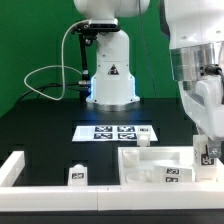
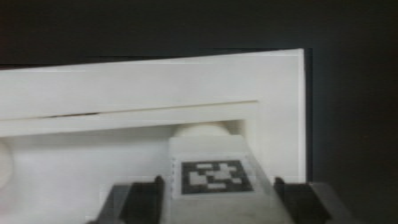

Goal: Assemble one leg

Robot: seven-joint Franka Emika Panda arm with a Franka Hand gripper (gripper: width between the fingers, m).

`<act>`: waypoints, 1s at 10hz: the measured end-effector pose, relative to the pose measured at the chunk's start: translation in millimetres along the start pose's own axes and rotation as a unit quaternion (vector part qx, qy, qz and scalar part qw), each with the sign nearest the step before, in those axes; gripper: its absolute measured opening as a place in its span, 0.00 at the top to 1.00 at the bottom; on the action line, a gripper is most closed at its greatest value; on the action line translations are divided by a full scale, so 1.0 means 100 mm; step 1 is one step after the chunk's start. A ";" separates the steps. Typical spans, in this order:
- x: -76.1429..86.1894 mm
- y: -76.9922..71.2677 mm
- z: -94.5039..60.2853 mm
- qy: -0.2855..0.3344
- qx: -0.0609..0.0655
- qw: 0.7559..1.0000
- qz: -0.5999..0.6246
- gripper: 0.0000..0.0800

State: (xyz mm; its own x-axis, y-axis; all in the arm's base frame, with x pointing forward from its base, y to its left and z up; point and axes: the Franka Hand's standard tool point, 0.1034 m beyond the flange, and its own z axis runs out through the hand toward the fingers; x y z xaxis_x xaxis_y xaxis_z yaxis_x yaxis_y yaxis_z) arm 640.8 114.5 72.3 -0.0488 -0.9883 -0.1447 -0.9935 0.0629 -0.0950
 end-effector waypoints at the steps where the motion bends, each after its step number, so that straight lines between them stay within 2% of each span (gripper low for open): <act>1: 0.00 0.00 0.00 0.000 0.000 1.000 -0.008 0.64; 2: 0.01 0.00 0.00 0.001 -0.001 1.000 -0.029 0.55; 3: 0.02 0.01 0.00 0.003 -0.006 0.989 -0.150 0.55; 4: 0.03 0.02 0.01 0.000 -0.008 0.968 -0.251 0.30; 5: 0.05 0.03 0.02 -0.003 -0.011 0.950 -0.313 0.22; 6: 0.09 0.05 0.03 0.000 -0.005 0.934 -0.357 0.22; 9: 0.12 0.04 0.03 0.005 -0.010 0.902 -0.432 0.19; 10: 0.13 0.04 0.03 0.010 -0.014 0.879 -0.476 0.19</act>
Offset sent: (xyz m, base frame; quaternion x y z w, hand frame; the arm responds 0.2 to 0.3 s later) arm -0.0034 0.0201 -0.0014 -0.0210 -0.0674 -0.5018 0.8621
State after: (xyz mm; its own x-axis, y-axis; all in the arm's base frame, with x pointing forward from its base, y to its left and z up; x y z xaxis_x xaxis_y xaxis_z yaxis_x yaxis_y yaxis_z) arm 636.2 102.6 67.0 0.8053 -0.5928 0.0050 -0.5865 -0.7979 -0.1393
